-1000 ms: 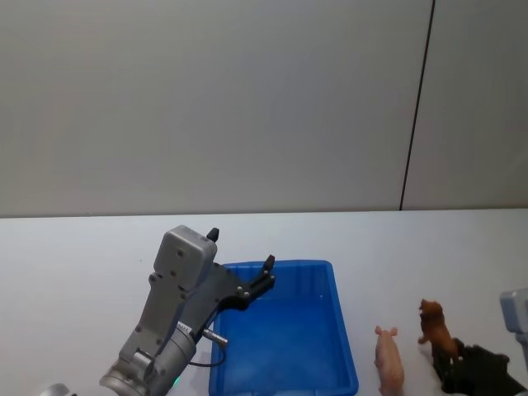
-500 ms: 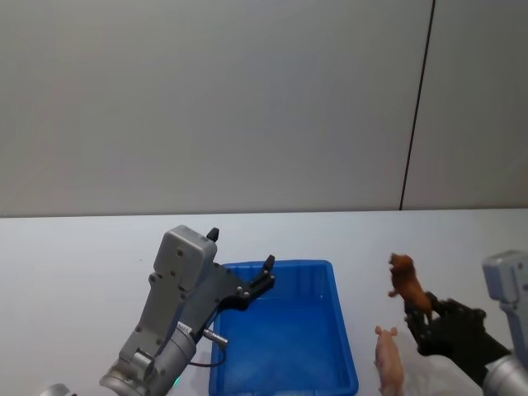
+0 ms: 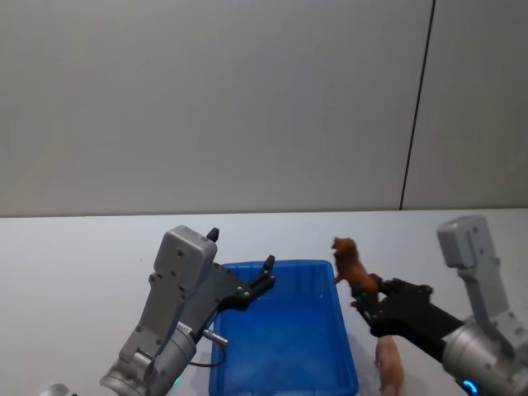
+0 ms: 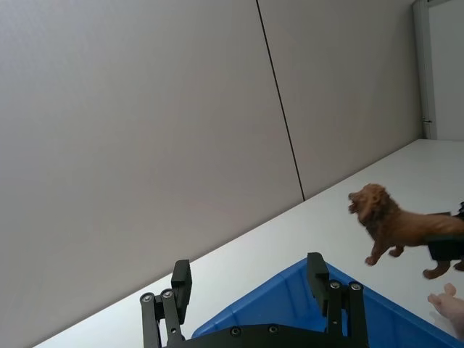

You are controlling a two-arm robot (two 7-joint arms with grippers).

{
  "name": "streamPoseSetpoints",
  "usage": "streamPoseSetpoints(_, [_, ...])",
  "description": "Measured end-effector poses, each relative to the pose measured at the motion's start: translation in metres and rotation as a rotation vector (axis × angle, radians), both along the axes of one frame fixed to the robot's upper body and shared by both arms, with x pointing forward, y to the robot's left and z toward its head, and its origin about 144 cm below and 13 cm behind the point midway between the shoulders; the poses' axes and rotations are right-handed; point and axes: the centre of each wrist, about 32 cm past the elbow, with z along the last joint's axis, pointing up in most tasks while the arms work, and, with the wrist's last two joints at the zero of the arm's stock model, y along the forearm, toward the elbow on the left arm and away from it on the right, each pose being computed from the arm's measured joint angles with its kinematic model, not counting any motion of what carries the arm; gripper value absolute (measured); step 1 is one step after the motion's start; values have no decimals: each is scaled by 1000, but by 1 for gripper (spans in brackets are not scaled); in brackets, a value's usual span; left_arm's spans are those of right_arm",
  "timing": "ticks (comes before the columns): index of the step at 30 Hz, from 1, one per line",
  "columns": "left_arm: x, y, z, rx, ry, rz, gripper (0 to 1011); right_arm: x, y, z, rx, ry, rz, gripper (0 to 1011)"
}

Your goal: Pick up the two dolls from the table and place them into the box.

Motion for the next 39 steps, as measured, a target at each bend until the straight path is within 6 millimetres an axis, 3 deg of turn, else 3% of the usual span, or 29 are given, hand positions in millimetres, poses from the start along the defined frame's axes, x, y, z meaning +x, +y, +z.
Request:
streamPoseSetpoints(5, [0,0,0,0,0,0,1001,10,10,3,19,49,47,302])
streamPoseSetpoints(17, [0,0,0,0,0,0,1002,29,29,0,55,126,123,652])
streamPoseSetpoints(27, [0,0,0,0,0,0,1001,26,20,-6,56,111,95,960])
streamPoseSetpoints(30, [0,0,0,0,0,0,1002,20,13,-8,56,108,72,1001])
streamPoseSetpoints(39, [0,0,0,0,0,0,1002,1,-7,-16,56,119,5,1001])
